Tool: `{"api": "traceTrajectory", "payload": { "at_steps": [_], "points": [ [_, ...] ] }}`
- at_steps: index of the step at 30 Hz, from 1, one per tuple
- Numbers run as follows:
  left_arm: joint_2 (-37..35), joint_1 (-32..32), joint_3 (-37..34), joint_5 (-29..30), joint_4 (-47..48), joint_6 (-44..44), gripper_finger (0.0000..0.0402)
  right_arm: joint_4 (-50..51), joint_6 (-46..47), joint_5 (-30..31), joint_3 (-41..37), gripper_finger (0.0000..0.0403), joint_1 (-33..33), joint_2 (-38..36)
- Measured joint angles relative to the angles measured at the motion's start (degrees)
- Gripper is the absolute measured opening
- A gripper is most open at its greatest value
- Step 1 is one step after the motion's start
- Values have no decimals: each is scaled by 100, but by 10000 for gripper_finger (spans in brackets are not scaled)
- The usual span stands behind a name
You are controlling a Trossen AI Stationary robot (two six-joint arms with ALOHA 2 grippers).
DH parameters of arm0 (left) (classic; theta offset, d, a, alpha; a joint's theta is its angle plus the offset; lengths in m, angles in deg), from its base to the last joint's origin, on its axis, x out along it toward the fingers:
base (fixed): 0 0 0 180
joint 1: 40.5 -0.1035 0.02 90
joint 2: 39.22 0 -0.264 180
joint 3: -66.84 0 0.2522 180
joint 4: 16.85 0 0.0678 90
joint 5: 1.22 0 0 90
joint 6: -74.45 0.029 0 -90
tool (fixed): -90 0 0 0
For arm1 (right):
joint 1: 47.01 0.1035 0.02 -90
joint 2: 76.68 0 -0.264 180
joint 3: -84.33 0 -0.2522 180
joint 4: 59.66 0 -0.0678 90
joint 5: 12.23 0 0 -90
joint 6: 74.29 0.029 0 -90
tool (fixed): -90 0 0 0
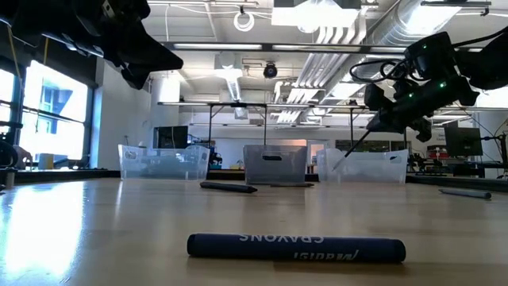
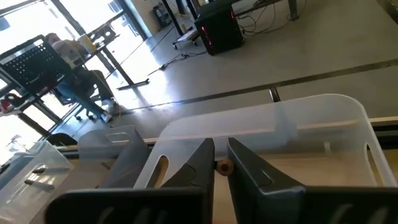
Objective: Sort crayons/erasers/pens/pencils in bins
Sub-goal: Put the blue pencil into the right transparent bin, then put the gray crayon into the black bin
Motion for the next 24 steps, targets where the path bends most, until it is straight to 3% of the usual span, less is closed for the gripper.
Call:
{"api": "traceTrajectory", "payload": {
  "at_steps": [11, 24],
  "points": [
    [0, -2, 0, 0, -2, -4, 3, 305, 105, 156, 1, 29, 0, 0],
    [1, -2, 0, 0, 74, -7, 3, 401, 92, 195, 2, 106, 0, 0]
  ]
}}
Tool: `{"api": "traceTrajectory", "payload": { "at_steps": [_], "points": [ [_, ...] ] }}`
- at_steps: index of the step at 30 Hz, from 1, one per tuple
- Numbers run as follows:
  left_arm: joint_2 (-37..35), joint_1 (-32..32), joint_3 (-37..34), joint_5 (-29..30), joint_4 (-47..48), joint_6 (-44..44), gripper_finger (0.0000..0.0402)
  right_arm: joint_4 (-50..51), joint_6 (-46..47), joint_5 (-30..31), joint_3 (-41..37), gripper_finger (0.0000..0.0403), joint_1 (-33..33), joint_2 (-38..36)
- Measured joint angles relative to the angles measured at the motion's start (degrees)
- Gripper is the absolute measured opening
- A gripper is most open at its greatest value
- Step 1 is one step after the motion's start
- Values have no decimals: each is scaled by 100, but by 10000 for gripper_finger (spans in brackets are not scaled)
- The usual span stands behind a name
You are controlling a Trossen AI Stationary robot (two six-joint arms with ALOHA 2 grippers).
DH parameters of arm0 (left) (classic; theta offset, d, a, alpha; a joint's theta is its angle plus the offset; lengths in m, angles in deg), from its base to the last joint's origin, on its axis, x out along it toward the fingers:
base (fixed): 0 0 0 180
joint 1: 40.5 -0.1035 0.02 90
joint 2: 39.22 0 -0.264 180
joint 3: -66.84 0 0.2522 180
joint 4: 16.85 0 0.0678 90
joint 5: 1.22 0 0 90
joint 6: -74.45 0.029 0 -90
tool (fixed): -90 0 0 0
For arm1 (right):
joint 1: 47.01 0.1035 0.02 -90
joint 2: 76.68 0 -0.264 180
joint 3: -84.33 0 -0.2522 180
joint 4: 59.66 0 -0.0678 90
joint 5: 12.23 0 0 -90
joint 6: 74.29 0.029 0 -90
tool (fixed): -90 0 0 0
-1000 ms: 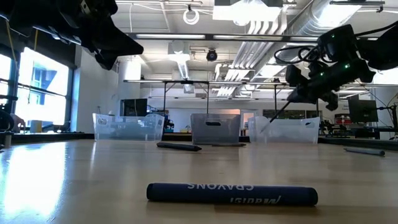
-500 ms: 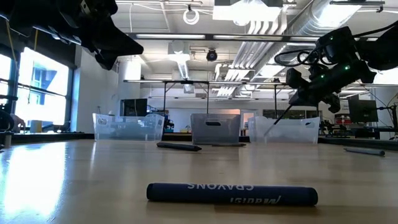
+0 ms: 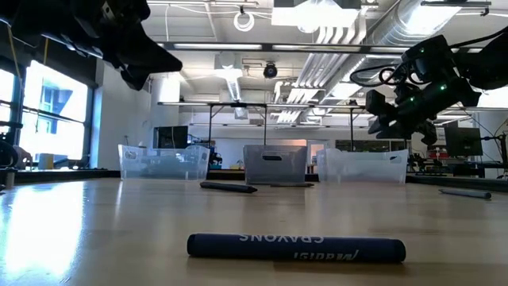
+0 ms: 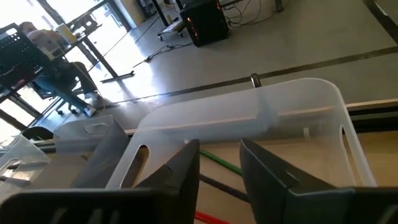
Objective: Sort crayons/erasers/pens/pencils in bins
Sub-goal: Put the gray crayon into the black bin
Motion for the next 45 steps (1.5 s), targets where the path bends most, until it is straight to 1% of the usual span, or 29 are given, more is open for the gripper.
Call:
{"api": "traceTrajectory", "payload": {
  "at_steps": [4, 6, 8, 11, 15, 16, 18, 21, 24, 30, 32, 35, 37, 41, 43, 45],
  "points": [
    [-1, 0, 0, 0, 26, 0, 3, -22, -237, -45, 0, 113, 0, -5],
    [-1, 0, 0, 0, 41, 0, 3, -40, -455, -215, 3, 110, 2, -28],
    [-1, 0, 0, 0, 50, 0, 3, -7, -695, -483, 30, 98, 21, -62],
    [0, 0, 0, 0, 50, -2, 3, 104, -1114, -785, 92, 68, 182, -140],
    [1, 0, 0, 0, 52, -46, 3, 197, -1766, -894, 149, 14, 657, -317],
    [1, 0, 0, 0, 52, -50, 3, 215, -1934, -907, 151, 7, 815, -372],
    [1, 0, 0, -40, 59, -102, 3, 383, -2154, -1035, 153, 8, 1131, -488],
    [1, 0, 0, -228, 94, -201, 3, 922, -2265, -1083, 153, 12, 1636, -744],
    [1, 4, 0, -268, 96, -240, 3, 1449, -2265, -838, 153, 3, 2181, -986],
    [64, 4, -2, -453, 221, -250, 1, 1783, -2381, -346, 185, 1, 3349, -1284],
    [157, 4, -2, -466, 223, -273, 1, 2133, -2379, -80, 366, 0, 3724, -1290],
    [361, 4, -2, -463, 225, -330, 0, 2942, -2280, 407, 791, 0, 4280, -1284],
    [507, 4, -2, -465, 219, -348, 0, 3523, -2039, 695, 1089, 0, 4652, -1281],
    [699, 4, -2, -403, 132, -348, 0, 4664, -1253, 1264, 1561, 0, 5301, -1283],
    [751, 4, -2, -337, 79, -348, 0, 5215, -732, 1549, 1664, 0, 5566, -1281],
    [785, 4, -2, -309, 28, -348, 0, 5562, -215, 1676, 1673, 0, 5778, -1281]
  ]
}}
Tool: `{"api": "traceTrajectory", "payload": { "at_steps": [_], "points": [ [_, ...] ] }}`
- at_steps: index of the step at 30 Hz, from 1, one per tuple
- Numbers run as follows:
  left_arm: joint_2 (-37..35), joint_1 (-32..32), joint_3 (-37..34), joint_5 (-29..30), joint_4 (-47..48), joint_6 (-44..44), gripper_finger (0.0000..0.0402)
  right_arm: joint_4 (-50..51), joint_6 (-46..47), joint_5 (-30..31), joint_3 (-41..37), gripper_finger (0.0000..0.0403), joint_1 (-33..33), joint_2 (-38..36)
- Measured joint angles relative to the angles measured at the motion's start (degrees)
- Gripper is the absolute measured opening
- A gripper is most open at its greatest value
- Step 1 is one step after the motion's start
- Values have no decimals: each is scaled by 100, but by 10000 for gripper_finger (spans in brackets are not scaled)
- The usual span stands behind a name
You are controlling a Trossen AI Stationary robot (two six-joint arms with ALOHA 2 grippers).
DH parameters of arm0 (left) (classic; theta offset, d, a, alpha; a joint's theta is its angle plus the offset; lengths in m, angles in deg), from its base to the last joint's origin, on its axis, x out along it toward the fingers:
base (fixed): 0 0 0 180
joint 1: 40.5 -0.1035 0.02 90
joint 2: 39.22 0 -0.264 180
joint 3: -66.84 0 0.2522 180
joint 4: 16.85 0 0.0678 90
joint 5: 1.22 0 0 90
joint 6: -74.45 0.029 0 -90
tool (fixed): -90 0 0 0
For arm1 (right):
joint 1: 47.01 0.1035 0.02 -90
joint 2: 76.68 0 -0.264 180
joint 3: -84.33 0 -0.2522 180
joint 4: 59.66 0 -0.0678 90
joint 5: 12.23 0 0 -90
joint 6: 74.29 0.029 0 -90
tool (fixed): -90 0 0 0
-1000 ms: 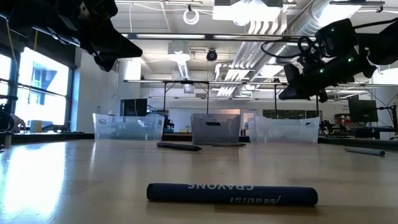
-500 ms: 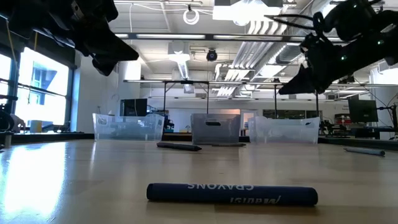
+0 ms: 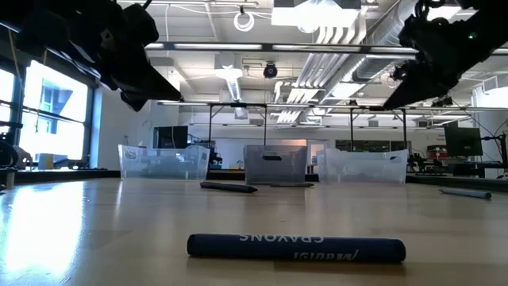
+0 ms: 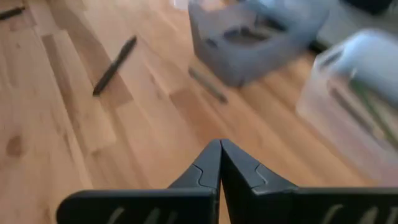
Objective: Sort crayons/erasers/pens/pencils in bins
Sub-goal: Put the gray crayon into the black bin
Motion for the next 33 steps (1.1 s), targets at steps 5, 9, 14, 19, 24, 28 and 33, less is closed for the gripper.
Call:
{"api": "traceTrajectory", "payload": {
  "at_steps": [5, 9, 14, 19, 24, 28, 33],
  "points": [
    [3, 0, 0, 16, 7, 0, 0, 694, 1434, 111, -14, 0, 369, 165],
    [3, 0, 0, 16, -1, 0, 0, 967, 2370, 193, -14, 5, 432, 590],
    [3, 0, 0, 14, -3, -55, 0, 1177, 3196, 38, 26, 25, 431, 1319],
    [3, 0, 0, 11, -18, -63, 0, 1569, 3926, -323, 316, 67, 431, 1919],
    [3, -2, 0, 11, -23, -66, 0, 2426, 4615, -766, 684, 118, 425, 2332],
    [3, -2, 0, 11, -22, -54, 0, 2672, 5202, -1094, 662, 138, 423, 2562],
    [3, -2, 0, 9, -38, -48, 0, 2554, 5750, -1328, 443, 140, 395, 2791]
  ]
}}
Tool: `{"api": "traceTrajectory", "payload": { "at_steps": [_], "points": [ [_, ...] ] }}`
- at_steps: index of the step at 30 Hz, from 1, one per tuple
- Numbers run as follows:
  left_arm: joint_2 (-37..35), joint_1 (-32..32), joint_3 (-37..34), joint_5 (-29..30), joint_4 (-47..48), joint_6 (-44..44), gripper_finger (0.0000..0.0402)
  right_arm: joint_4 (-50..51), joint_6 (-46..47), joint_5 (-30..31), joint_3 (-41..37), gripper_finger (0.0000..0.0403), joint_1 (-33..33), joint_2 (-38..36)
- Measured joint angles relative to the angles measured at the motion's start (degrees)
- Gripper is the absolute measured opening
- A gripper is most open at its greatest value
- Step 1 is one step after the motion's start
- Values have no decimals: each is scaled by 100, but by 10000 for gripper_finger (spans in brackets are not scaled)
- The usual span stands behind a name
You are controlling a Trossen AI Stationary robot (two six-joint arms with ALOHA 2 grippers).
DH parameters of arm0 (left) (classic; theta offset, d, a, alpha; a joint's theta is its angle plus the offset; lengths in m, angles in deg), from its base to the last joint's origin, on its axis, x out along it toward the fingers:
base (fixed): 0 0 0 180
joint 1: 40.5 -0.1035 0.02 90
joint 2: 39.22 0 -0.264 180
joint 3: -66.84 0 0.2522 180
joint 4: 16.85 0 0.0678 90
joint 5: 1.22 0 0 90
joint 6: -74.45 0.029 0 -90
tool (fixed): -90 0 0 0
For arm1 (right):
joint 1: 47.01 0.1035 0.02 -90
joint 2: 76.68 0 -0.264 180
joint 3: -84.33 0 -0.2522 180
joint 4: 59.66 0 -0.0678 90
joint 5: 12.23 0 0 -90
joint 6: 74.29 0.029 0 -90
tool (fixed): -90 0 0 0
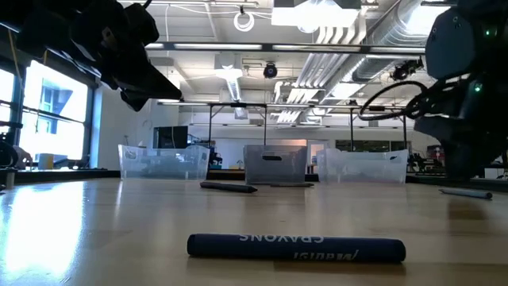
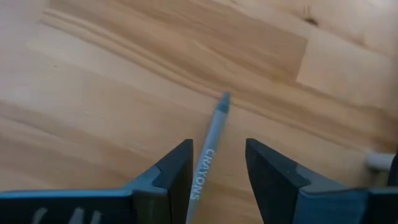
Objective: Sort crayons/erasers/pens/pencils in bins
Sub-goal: Put the gray crayon into the black bin
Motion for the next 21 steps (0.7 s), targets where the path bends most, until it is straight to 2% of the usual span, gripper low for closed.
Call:
{"api": "traceTrajectory", "payload": {
  "at_steps": [9, 15, 21],
  "points": [
    [0, 0, 2, -2, 4, -7, 0, -757, -236, -190, -200, 133, -90, 200],
    [0, 0, 2, -2, 1, -17, 0, -879, -380, -206, -182, 97, -131, 402],
    [0, 0, 2, -6, 8, -17, 0, -1183, -1007, -195, -191, 53, -134, 445]
  ]
}}
